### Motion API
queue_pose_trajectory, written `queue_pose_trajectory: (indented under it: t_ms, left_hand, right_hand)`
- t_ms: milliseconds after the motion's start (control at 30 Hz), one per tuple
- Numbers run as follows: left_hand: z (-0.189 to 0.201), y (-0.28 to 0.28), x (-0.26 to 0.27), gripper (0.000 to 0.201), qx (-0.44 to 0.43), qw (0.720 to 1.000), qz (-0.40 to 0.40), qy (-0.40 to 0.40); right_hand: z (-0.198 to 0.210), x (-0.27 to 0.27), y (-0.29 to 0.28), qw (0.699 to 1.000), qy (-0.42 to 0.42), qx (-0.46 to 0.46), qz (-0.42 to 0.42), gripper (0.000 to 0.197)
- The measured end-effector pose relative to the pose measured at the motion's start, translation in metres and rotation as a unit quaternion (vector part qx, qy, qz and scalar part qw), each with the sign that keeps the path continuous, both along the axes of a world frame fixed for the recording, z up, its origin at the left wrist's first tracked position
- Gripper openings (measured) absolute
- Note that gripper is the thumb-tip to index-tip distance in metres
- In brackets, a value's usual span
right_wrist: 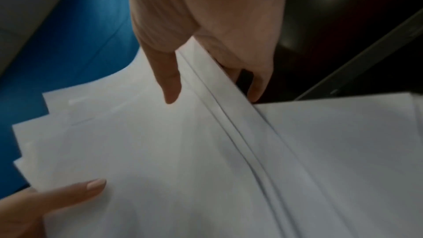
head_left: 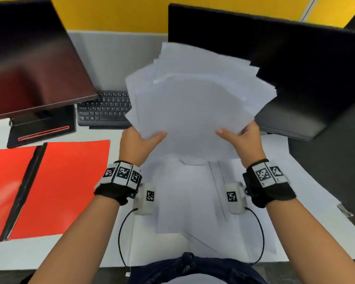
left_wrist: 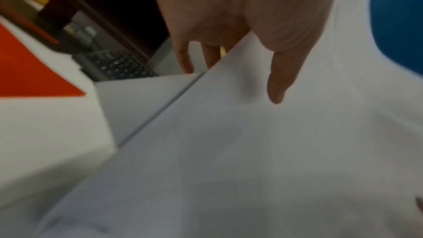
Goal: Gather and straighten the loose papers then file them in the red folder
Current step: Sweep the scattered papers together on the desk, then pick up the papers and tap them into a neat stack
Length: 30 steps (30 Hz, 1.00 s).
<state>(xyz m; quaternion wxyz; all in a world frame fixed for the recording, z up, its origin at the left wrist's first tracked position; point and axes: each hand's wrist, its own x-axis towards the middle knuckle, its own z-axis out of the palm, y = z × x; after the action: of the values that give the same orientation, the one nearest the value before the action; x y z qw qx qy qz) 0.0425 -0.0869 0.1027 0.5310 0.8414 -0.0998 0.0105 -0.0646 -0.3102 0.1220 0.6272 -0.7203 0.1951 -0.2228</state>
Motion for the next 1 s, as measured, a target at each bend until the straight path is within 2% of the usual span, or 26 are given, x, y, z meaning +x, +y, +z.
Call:
queue_pose_trajectory:
  t_ms: [67, 133, 267, 333, 433, 533, 633, 767, 867, 1000]
  left_hand:
    - [-0.009, 0.003, 0.002, 0.032, -0.002, 0.999, -0.016, 0.045]
    - [-0.016, 0.005, 0.004, 0.028, -0.043, 0.995, -0.015, 0.089]
    - [-0.017, 0.001, 0.004, 0.029, -0.125, 0.981, -0.008, 0.147]
    - [-0.015, -0.004, 0.004, 0.027, -0.151, 0.98, 0.014, 0.128]
    - [-0.004, -0.01, 0.005, 0.029, -0.165, 0.984, 0.043, 0.058]
    - [0.01, -0.011, 0.006, 0.02, -0.198, 0.976, 0.078, 0.033]
    - [0.019, -0.009, 0.01, 0.014, -0.217, 0.973, 0.074, 0.038]
    - [0.015, -0.003, 0.015, 0.015, -0.192, 0.979, 0.047, 0.053]
    - [0.002, 0.002, 0.014, 0.021, -0.182, 0.978, 0.024, 0.097]
    - [-0.016, 0.009, 0.012, 0.018, -0.168, 0.976, 0.024, 0.135]
  right_hand:
    - [-0.01, -0.003, 0.001, 0.999, 0.029, -0.005, 0.02, 0.064]
    - [-0.021, -0.004, 0.003, 0.999, 0.043, -0.013, 0.028, 0.073]
    - [-0.031, 0.001, 0.011, 0.999, 0.046, -0.003, 0.013, 0.066]
    - [-0.031, 0.006, 0.014, 0.999, 0.033, -0.024, -0.014, 0.053]
    - [-0.024, 0.011, 0.016, 0.997, 0.002, -0.056, -0.048, 0.03]
    - [-0.021, 0.014, 0.01, 0.99, 0.028, -0.134, -0.026, 0.033]
    - [-0.029, 0.011, 0.003, 0.963, 0.103, -0.246, -0.021, 0.027]
    - [-0.038, 0.006, 0.0, 0.939, 0.098, -0.323, -0.059, 0.014]
    - [-0.046, 0.005, -0.002, 0.939, 0.081, -0.324, -0.088, 0.016]
    - [-0.053, 0.002, -0.004, 0.945, 0.107, -0.301, -0.067, 0.026]
